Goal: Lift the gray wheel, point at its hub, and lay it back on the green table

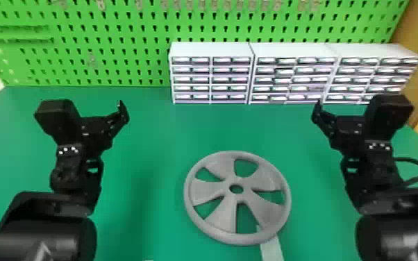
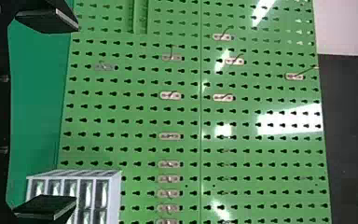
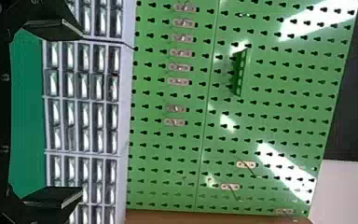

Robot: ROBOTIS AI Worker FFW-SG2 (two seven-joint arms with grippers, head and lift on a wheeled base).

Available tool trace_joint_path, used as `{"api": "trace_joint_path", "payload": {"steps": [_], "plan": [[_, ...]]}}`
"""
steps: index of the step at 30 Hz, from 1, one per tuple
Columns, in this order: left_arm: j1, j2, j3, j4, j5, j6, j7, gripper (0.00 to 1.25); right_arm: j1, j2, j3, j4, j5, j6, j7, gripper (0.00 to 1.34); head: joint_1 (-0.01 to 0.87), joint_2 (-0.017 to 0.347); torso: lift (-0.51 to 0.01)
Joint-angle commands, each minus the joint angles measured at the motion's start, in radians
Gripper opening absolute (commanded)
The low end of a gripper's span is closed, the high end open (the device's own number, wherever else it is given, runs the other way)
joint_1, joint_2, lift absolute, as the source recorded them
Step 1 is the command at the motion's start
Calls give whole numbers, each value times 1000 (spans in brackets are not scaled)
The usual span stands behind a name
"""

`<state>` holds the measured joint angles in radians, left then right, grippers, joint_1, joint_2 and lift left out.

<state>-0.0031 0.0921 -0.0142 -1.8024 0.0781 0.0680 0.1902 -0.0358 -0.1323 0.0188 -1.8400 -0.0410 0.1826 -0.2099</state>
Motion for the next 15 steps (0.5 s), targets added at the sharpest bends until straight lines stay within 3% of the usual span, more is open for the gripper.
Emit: {"api": "trace_joint_path", "payload": {"steps": [1,15], "plan": [[29,0,-4,0,0,-2,0,1250,22,8,-5,-1,0,0,0,1209,692,48,-93],[55,0,-23,12,3,-7,0,1250,76,10,-22,-4,-16,9,1,1226,692,48,-93]]}}
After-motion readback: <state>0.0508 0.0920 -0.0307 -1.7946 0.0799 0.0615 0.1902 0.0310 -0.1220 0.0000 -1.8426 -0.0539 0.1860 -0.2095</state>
